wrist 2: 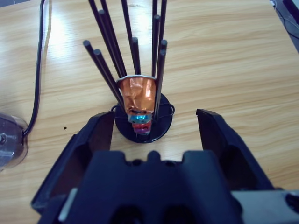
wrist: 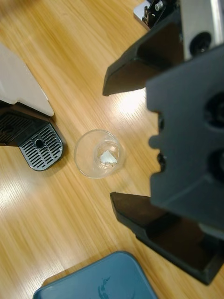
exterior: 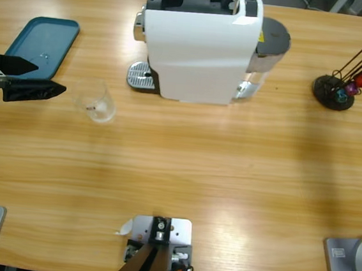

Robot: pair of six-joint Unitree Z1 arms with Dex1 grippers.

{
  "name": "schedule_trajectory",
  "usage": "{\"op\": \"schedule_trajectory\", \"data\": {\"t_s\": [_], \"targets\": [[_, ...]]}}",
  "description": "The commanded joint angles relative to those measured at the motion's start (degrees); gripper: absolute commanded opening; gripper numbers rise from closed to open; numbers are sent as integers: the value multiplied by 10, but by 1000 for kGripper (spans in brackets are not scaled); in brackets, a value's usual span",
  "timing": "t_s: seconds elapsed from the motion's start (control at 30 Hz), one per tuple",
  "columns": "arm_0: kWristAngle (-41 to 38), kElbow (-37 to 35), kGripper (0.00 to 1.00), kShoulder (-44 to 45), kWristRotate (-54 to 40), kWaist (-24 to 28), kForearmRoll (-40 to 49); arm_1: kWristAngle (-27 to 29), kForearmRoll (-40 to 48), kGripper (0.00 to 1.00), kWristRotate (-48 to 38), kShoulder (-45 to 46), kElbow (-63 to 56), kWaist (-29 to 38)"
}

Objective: Pour coffee

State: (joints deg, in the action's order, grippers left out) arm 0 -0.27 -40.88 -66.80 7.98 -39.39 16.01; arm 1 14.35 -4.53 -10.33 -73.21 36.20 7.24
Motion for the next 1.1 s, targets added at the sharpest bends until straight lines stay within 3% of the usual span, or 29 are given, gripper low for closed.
{"op": "schedule_trajectory", "data": {"t_s": [0.03, 0.13, 0.23, 0.27, 0.37, 0.47, 0.5, 0.53, 0.6, 0.67, 1.1], "targets": [[4, 12, 895, -20, 5, -3, -2, 13, 19, 723, -7, -25, -12, -11], [4, 12, 895, -20, 5, -3, -2, 11, 21, 717, -7, -26, -12, -11], [4, 12, 895, -21, 5, -3, -2, 10, 21, 608, -6, -26, -12, -11], [4, 12, 895, -20, 5, -3, -2, 10, 21, 530, -6, -27, -12, -11], [4, 12, 895, -21, 5, -3, -2, 10, 22, 492, -6, -29, -12, -11], [4, 12, 895, -21, 5, -3, -2, 10, 22, 225, -6, -31, -11, -11], [4, 12, 895, -21, 5, -3, -2, 9, 22, 202, -6, -32, -11, -11], [3, 12, 895, -22, 5, -3, -2, 9, 22, 118, -6, -32, -11, -11], [3, 12, 895, -22, 5, -3, -2, 9, 22, 98, -6, -35, -10, -11], [3, 12, 895, -22, 5, -3, -2, 9, 22, 0, -5, -36, -11, -11], [3, 11, 895, -25, 5, -3, -2, -10, 37, 0, 21, -15, -18, -4]]}}
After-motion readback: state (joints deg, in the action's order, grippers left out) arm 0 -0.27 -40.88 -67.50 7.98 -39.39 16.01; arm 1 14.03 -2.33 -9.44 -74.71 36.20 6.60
